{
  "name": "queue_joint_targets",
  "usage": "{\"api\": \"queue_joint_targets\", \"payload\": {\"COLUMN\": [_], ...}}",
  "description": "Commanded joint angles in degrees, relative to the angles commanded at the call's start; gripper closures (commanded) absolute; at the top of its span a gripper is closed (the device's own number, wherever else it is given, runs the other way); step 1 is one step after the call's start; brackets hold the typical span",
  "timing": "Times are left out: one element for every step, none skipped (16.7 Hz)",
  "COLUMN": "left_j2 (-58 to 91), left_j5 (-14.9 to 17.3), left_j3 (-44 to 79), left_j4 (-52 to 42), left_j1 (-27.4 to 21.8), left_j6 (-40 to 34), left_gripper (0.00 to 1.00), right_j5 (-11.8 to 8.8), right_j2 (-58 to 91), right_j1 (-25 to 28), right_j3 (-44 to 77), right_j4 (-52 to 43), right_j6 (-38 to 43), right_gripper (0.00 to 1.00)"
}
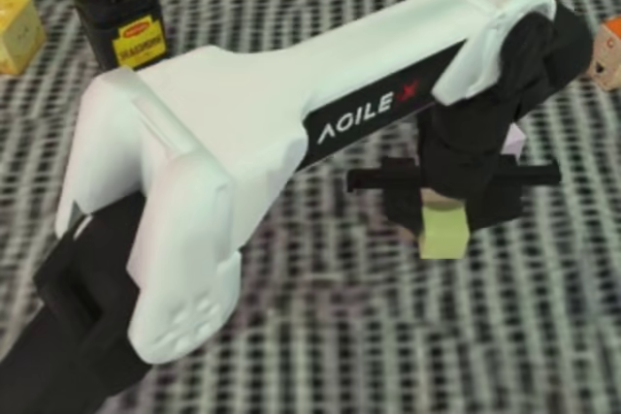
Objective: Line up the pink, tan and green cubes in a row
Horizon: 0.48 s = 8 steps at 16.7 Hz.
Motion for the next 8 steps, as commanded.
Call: {"api": "queue_joint_targets", "payload": {"left_j2": [0.01,0.06,0.12,0.20,0.28,0.34,0.40,0.46], "left_j5": [-0.02,-0.03,-0.04,-0.03,-0.02,-0.01,-0.02,-0.04], "left_j3": [-1.39,-3.29,-5.56,-8.03,-10.38,-12.29,-13.59,-14.27], "left_j4": [1.39,3.26,5.54,8.08,10.53,12.46,13.77,14.46], "left_j1": [-0.02,-0.01,0.00,-0.01,-0.02,-0.05,-0.09,-0.12], "left_j6": [0.01,-0.04,-0.09,-0.14,-0.19,-0.22,-0.25,-0.27], "left_gripper": [1.00,1.00,1.00,1.00,1.00,1.00,1.00,1.00], "right_j5": [0.00,0.00,0.00,0.00,0.00,0.00,0.00,0.00], "right_j2": [0.00,0.00,0.00,0.00,0.00,0.00,0.00,0.00], "right_j1": [0.00,0.00,0.00,0.00,0.00,0.00,0.00,0.00], "right_j3": [0.00,0.00,0.00,0.00,0.00,0.00,0.00,0.00], "right_j4": [0.00,0.00,0.00,0.00,0.00,0.00,0.00,0.00], "right_j6": [0.00,0.00,0.00,0.00,0.00,0.00,0.00,0.00], "right_gripper": [0.00,0.00,0.00,0.00,0.00,0.00,0.00,0.00]}}
